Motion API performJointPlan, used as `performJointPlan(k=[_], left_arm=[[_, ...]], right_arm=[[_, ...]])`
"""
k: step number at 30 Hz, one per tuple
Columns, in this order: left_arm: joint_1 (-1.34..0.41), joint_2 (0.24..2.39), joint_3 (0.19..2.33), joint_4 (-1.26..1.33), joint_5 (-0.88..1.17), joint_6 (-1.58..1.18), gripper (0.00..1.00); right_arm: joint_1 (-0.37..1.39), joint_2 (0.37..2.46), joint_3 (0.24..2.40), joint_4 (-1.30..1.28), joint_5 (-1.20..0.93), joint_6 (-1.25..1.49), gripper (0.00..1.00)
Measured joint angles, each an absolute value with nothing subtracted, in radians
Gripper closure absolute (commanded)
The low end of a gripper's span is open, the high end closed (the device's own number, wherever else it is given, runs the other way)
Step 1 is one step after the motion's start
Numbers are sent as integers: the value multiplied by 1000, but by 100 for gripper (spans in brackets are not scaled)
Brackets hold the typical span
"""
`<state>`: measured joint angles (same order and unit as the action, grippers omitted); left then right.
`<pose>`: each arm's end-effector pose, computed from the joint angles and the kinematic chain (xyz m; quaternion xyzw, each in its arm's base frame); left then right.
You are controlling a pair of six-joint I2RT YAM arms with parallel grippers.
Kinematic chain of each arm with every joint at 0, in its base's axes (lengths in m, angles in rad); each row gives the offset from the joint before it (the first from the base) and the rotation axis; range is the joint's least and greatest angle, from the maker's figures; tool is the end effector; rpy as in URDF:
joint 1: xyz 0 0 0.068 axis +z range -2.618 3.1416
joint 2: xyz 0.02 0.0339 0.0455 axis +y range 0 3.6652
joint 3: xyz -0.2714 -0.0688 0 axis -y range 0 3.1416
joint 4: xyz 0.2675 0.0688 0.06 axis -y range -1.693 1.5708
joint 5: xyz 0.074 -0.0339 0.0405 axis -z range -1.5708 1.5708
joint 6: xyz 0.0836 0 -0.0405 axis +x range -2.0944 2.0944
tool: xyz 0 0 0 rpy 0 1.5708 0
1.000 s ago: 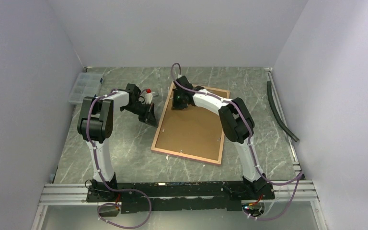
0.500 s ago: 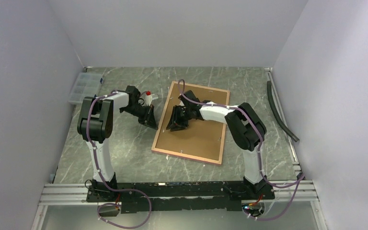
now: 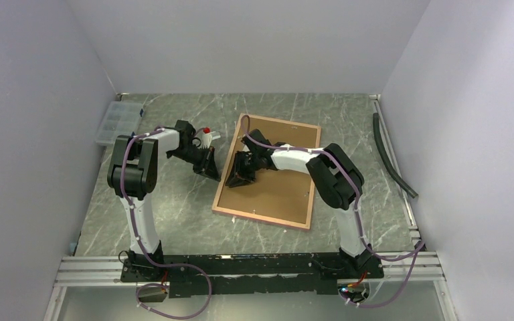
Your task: Put the photo into the frame
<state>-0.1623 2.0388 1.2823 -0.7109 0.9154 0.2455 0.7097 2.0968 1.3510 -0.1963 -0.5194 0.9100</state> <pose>0.3752 -0.1286 0.0915 0.2038 0.8727 -0.4390 0.0647 0.3368 0.3440 0.0922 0.0129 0.9224 0.3848 0.0292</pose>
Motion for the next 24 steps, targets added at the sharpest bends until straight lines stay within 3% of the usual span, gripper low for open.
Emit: performJointPlan(k=[5,24], left_arm=[[-160,2039,1278,-705,921,245,97],[-160,2030,1264,-688,926,245,97]], right_arm=[[714,2096,1351,-203,-494,932,84],[706,2122,1354,-138,-515,972,82]])
